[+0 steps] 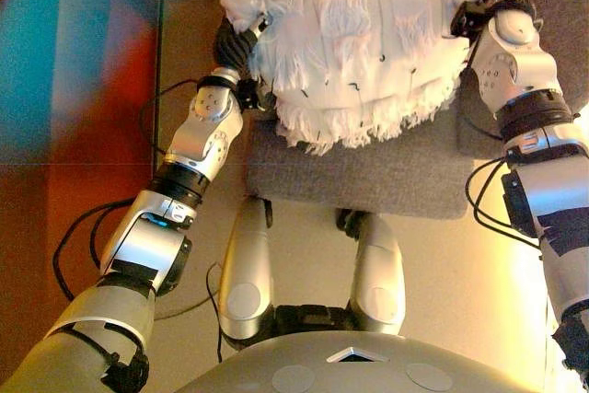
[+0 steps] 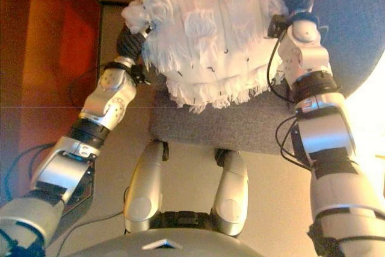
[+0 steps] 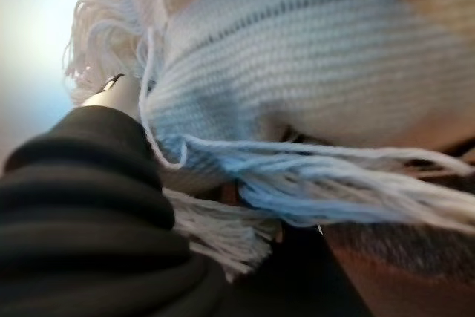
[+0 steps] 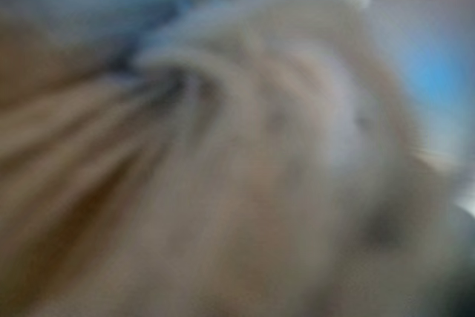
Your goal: Pick up the cushion and take it to the sofa
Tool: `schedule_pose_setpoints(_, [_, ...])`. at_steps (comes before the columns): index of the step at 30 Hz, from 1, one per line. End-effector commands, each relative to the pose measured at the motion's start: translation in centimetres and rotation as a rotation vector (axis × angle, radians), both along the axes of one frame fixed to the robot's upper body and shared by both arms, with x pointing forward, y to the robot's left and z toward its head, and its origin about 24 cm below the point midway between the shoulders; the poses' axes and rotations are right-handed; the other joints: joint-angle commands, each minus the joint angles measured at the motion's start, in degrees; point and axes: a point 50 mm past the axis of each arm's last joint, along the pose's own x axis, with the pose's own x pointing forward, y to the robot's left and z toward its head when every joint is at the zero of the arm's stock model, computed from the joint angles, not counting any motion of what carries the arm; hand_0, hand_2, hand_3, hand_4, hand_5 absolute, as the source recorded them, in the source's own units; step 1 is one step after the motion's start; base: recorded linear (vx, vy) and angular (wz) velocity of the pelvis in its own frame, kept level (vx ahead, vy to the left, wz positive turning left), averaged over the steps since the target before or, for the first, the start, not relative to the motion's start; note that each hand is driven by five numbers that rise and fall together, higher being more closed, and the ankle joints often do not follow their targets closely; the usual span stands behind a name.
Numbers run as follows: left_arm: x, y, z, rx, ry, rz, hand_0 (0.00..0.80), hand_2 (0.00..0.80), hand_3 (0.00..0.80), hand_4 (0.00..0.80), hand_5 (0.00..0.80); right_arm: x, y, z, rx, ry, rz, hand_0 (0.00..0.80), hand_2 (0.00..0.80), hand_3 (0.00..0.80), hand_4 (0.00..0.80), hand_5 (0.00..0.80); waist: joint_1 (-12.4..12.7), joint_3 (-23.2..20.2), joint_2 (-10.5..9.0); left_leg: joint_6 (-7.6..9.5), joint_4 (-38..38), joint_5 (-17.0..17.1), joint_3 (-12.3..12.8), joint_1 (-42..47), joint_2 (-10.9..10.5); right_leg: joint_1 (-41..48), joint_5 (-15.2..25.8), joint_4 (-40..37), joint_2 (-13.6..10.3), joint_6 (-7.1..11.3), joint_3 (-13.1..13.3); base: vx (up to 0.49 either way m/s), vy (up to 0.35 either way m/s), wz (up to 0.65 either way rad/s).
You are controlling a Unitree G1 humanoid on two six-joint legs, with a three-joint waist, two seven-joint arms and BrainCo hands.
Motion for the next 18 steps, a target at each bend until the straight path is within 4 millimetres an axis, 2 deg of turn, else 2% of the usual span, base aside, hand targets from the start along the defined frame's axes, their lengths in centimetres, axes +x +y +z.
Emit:
schedule_pose_setpoints(1, [0.0,-1.4,2.9,-0.094,-0.124,-0.019,0.800,0.800,0.800,0.800,0.800,0.2,2.2,3.6,-0.054,-0.096,0.046,0.527,0.527,0.527,0.527,0.527,3.46,-0.38,1.02,-2.66,0.04,-3.13,0.00,0.57,0.78,2.23,1.99,-2.94,-2.24,4.31,0.78,0.030,0.000,0.06])
schedule_pose_setpoints(2, [0.0,-1.5,2.8,-0.086,-0.116,-0.029,0.800,0.800,0.800,0.800,0.800,0.3,2.2,3.5,-0.056,-0.079,0.047,0.000,0.000,0.000,0.000,0.000,3.58,-0.40,0.96,-2.65,-0.04,-3.08,-0.01,0.56,0.74,2.27,2.08,-3.05,-2.24,4.30,0.66,0.034,0.000,0.05])
schedule_pose_setpoints(3, [0.1,-1.6,2.8,-0.074,-0.107,-0.041,0.715,0.715,0.715,0.715,0.715,0.5,2.1,3.4,-0.060,-0.054,0.043,0.000,0.000,0.000,0.000,0.000,3.72,-0.39,0.84,-2.53,-0.35,-2.91,0.03,0.66,0.72,2.40,2.27,-3.34,-2.20,4.31,0.46,0.028,0.008,0.04])
schedule_pose_setpoints(4, [0.1,-1.7,2.7,-0.070,-0.099,-0.046,0.097,0.097,0.097,0.097,0.097,0.5,1.9,3.3,-0.063,-0.043,0.037,0.000,0.000,0.000,0.000,0.000,3.76,-0.43,0.74,-2.47,-0.48,-2.82,0.06,0.72,0.71,2.54,2.37,-3.56,-2.19,4.32,0.36,0.043,0.020,0.06])
schedule_pose_setpoints(5, [0.1,-1.6,2.6,-0.067,-0.090,-0.040,0.000,0.000,0.000,0.000,0.000,0.5,1.5,3.1,-0.053,-0.024,0.023,0.000,0.000,0.000,0.000,0.000,3.79,-0.52,0.63,-2.31,-0.71,-2.71,0.15,0.90,0.72,2.79,2.46,-3.85,-2.15,4.34,0.21,0.045,0.028,0.08])
schedule_pose_setpoints(13, [0.1,-0.5,3.4,-0.084,-0.109,-0.031,0.000,0.000,0.000,0.000,0.000,0.3,-0.3,2.1,-0.009,-0.008,-0.057,0.000,0.000,0.000,0.000,0.000,3.95,-0.42,0.07,-1.83,-0.89,-3.35,0.48,2.51,0.64,5.10,3.11,-5.68,-1.91,4.37,-0.43,0.050,-0.014,0.06])
schedule_pose_setpoints(18, [-0.4,1.5,4.0,-0.142,-0.153,-0.005,0.000,0.000,0.000,0.000,0.000,-0.2,-1.6,1.5,0.043,-0.014,-0.089,0.000,0.000,0.000,0.000,0.000,3.56,-0.55,0.13,-1.76,-2.22,-3.44,1.01,4.58,0.46,6.88,3.39,-7.73,-1.59,4.53,-0.43,0.034,-0.008,0.03])
